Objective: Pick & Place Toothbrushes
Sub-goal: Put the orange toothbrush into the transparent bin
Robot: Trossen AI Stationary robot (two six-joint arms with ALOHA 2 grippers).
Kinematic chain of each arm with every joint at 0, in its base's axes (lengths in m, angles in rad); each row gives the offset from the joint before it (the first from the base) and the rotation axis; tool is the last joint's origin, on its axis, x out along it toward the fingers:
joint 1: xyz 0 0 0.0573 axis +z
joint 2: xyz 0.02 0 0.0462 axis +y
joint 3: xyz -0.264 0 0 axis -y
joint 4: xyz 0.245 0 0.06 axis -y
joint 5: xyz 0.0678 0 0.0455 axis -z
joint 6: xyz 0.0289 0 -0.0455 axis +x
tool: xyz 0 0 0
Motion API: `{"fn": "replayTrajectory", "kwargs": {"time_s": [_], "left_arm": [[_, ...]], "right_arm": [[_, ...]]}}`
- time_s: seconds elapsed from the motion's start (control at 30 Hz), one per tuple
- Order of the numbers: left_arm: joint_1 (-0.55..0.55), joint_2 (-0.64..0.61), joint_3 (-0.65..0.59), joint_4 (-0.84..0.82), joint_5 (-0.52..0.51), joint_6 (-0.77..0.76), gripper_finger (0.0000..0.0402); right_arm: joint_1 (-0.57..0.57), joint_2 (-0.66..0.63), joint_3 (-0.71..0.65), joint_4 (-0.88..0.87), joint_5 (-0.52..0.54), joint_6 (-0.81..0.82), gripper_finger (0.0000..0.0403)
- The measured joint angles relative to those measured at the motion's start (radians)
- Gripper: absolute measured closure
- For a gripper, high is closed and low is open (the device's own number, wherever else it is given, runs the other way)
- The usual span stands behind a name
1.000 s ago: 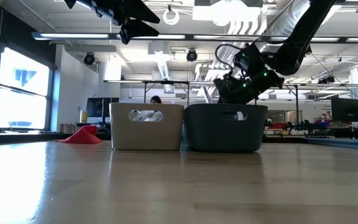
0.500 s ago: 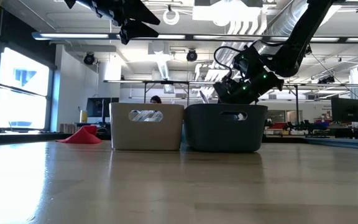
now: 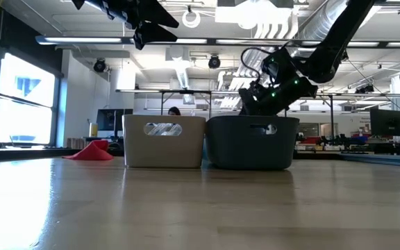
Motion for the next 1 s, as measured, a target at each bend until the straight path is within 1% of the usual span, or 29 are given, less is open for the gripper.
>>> {"fn": "replayTrajectory", "kwargs": {"time_s": [0.17,0.3,0.43,0.53,0.63,0.8,0.87,1.0], "left_arm": [[0.0,0.0,0.0,0.0,-0.003,0.0,0.0194],[0.0,0.0,0.0,0.0,-0.003,0.0,0.0194],[0.0,0.0,0.0,0.0,-0.002,0.0,0.0194],[0.0,0.0,0.0,0.0,-0.002,0.016,0.0194],[0.0,0.0,0.0,0.0,-0.002,0.034,0.0194],[0.0,0.0,0.0,-0.016,-0.002,0.034,0.0194],[0.0,0.0,0.0,-0.024,-0.002,0.029,0.0194],[0.0,0.001,0.0,-0.038,-0.002,0.027,0.0194]], "right_arm": [[0.0,-0.075,0.0,0.002,-0.07,-0.001,0.0227],[0.0,-0.15,0.0,0.006,-0.16,-0.004,0.0247],[0.003,-0.197,0.0,0.006,-0.262,-0.005,0.0277],[0.013,-0.201,0.0,0.005,-0.303,-0.008,0.0308],[0.019,-0.201,0.0,0.002,-0.33,-0.033,0.0341],[0.049,-0.202,0.0,-0.005,-0.328,-0.048,0.0389],[0.065,-0.202,0.0,-0.002,-0.33,-0.05,0.0396],[0.103,-0.202,0.0,0.029,-0.328,-0.059,0.04]]}}
